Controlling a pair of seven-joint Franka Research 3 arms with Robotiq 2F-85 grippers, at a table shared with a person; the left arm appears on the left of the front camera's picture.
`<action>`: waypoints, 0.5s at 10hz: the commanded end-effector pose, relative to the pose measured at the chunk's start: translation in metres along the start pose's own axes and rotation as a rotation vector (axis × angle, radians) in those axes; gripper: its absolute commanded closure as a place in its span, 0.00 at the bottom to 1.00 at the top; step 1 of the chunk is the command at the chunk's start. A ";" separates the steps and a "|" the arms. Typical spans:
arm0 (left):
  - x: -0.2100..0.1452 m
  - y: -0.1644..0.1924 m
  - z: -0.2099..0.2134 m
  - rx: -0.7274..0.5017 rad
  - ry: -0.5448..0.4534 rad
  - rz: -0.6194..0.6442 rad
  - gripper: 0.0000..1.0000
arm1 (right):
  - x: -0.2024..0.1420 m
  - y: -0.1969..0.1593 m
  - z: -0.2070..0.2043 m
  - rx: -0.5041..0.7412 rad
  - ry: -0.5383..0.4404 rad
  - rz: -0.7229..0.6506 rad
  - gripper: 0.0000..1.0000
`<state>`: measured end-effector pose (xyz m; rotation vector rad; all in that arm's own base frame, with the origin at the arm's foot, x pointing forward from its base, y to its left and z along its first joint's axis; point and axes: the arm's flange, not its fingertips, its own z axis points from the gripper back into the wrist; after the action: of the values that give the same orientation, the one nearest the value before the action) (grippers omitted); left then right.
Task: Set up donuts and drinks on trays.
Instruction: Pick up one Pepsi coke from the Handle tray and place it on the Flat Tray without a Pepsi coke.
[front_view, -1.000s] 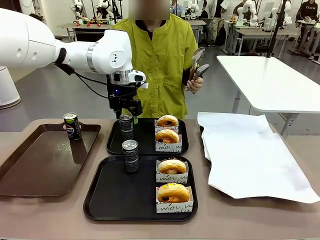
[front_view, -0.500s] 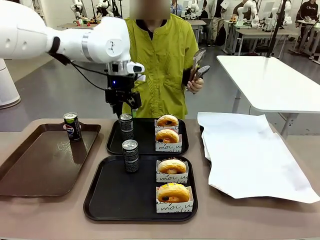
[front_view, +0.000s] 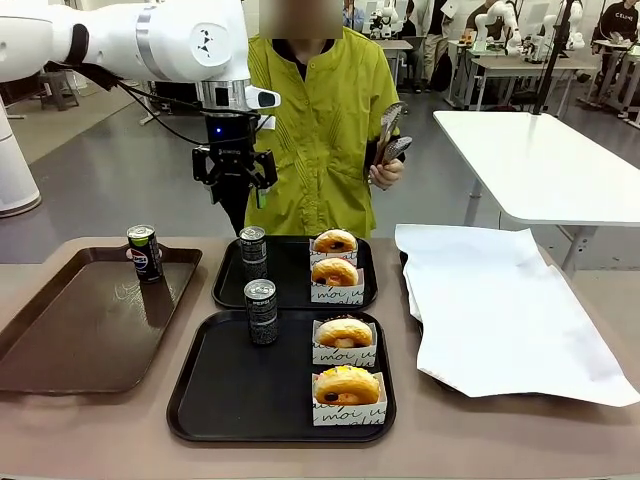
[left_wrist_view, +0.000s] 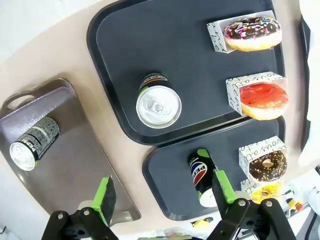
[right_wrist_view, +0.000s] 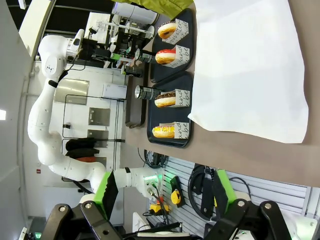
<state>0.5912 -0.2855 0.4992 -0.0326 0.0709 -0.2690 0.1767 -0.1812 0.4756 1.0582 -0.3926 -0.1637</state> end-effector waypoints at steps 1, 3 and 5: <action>0.006 0.001 -0.006 0.004 -0.008 -0.013 0.00 | 0.000 -0.001 -0.001 0.020 -0.002 0.016 0.00; 0.006 0.001 -0.006 0.004 -0.008 -0.013 0.00 | 0.000 -0.001 -0.001 0.020 -0.002 0.016 0.00; 0.006 0.001 -0.006 0.004 -0.008 -0.013 0.00 | 0.000 -0.001 -0.001 0.020 -0.002 0.016 0.00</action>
<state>0.5948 -0.2873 0.4912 -0.0342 0.0758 -0.2703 0.1767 -0.1812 0.4756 1.0582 -0.3926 -0.1637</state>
